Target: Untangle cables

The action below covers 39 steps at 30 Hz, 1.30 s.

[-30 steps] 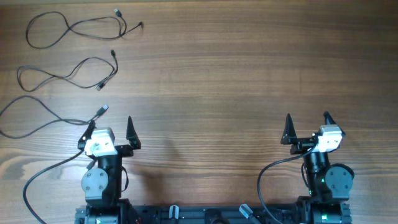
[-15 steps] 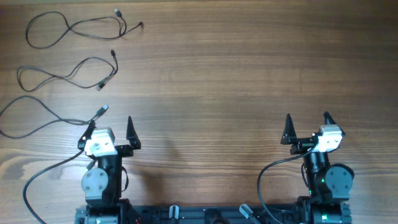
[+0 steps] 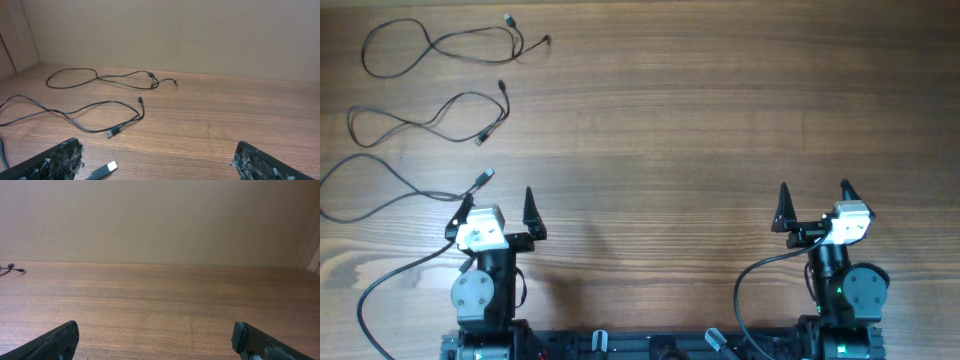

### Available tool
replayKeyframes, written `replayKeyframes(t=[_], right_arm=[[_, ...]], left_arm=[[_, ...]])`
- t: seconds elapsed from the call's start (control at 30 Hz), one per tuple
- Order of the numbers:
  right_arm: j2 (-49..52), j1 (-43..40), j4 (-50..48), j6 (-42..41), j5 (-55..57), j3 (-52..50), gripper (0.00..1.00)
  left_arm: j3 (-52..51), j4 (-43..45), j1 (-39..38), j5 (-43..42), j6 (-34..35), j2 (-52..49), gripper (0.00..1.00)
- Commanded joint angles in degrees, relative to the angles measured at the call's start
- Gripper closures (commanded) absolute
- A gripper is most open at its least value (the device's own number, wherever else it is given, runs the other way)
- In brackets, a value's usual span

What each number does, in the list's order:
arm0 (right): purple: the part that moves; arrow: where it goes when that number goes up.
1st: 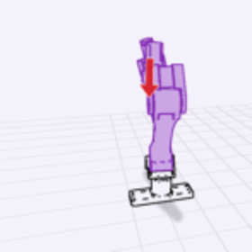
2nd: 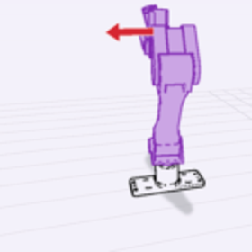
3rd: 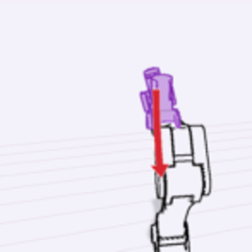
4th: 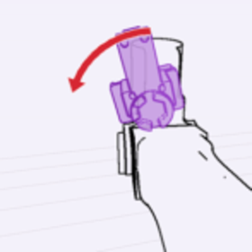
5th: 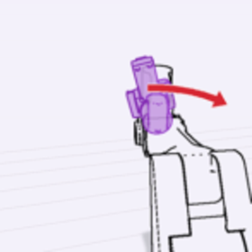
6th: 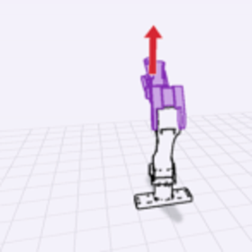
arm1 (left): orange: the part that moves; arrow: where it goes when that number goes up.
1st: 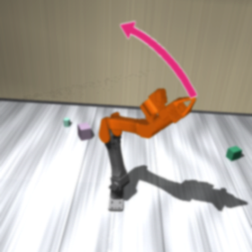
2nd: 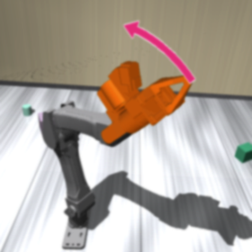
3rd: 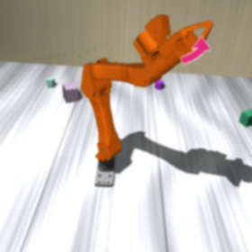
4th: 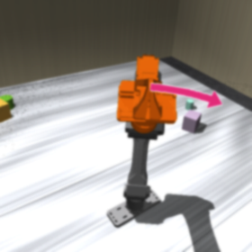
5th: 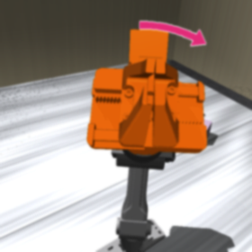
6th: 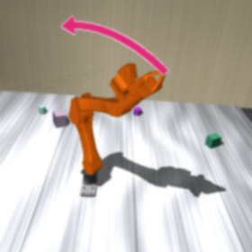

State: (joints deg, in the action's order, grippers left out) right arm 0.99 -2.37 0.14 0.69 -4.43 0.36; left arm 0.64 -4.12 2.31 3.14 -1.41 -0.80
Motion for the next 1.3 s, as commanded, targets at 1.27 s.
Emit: replayKeyframes(t=[1.27], right_arm=[[-0.7, -0.2, -0.2, -0.8, 0.6, -0.1, 0.00]], left_arm=[[-0.3, 0.0, -0.3, -0.5, 0.2, 0.5, 0.00]])
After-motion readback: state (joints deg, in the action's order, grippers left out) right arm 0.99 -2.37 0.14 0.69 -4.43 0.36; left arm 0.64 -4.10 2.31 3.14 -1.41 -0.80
